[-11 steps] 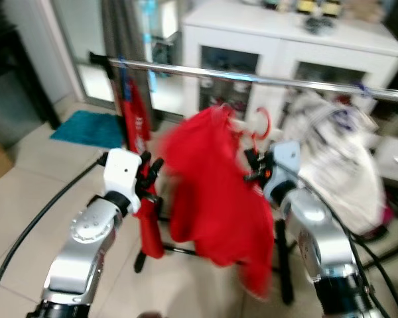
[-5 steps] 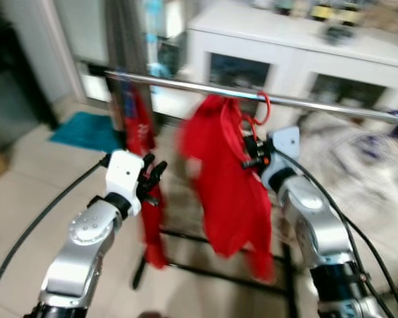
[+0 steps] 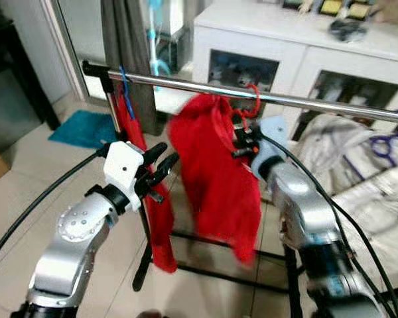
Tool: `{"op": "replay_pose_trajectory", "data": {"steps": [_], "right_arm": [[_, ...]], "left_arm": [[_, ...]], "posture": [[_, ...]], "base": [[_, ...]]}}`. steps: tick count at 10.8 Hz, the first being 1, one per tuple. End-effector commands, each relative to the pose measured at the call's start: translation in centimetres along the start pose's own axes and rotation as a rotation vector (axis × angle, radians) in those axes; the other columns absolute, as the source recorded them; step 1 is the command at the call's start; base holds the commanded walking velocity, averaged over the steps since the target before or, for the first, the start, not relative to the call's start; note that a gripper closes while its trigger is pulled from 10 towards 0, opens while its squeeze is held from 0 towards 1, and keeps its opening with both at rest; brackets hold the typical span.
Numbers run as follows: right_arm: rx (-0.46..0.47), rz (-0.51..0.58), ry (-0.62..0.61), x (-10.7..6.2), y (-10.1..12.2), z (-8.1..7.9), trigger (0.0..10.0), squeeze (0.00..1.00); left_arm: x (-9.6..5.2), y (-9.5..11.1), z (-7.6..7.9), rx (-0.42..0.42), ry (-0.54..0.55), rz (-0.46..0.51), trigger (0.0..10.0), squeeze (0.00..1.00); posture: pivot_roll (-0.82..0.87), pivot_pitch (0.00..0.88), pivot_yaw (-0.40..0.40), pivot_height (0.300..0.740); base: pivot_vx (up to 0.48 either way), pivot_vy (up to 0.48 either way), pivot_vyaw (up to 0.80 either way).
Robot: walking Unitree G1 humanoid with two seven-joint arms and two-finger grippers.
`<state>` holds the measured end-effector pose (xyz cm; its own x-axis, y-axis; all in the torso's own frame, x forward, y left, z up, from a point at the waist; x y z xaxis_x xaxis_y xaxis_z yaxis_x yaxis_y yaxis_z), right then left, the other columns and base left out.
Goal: Hang hanger
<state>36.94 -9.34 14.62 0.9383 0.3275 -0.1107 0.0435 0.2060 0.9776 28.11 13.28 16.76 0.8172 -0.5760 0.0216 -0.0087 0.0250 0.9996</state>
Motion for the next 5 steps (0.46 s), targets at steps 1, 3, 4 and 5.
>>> {"op": "replay_pose_trajectory", "data": {"steps": [1,3,4,5], "right_arm": [[0.015,0.009,-0.034,0.9,1.1,0.9,10.0,0.0],[0.045,-0.03,-0.072,2.6,1.3,1.9,10.0,0.0],[0.045,-0.055,-0.079,3.3,1.3,2.2,10.0,0.0],[0.046,-0.09,-0.086,3.9,1.2,2.4,10.0,0.0]], "left_arm": [[-0.2,0.3,0.0,0.008,-0.014,-0.003,10.0,0.0],[-0.4,0.4,-0.2,0.013,-0.02,-0.013,10.0,0.0],[-0.4,0.4,-0.2,0.015,-0.022,-0.019,10.0,0.0],[-0.5,0.4,-0.2,0.015,-0.024,-0.022,10.0,0.0]], "posture": [[0.08,0.0,-0.021,0.74],[0.09,0.0,-0.02,0.74],[0.09,0.0,-0.02,0.74],[0.1,0.0,-0.023,0.74]], "base": [[0.0,0.0,0.0],[0.0,0.0,0.0],[0.0,0.0,0.0],[0.0,0.0,0.0]]}}
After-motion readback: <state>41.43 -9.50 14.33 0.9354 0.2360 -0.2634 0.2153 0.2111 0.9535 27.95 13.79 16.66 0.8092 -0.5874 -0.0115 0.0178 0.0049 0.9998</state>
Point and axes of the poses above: a point about 5 cm out from each wrist's last joint towards the gripper, its own x axis pointing out of the wrist towards the gripper, its own y axis along the axis of the wrist's last joint, z = x × y, the point moved 3 cm from there along x, pointing out of the wrist towards the gripper, and after that the axes turned 11 degrees about -x, right-handed, at the moved point
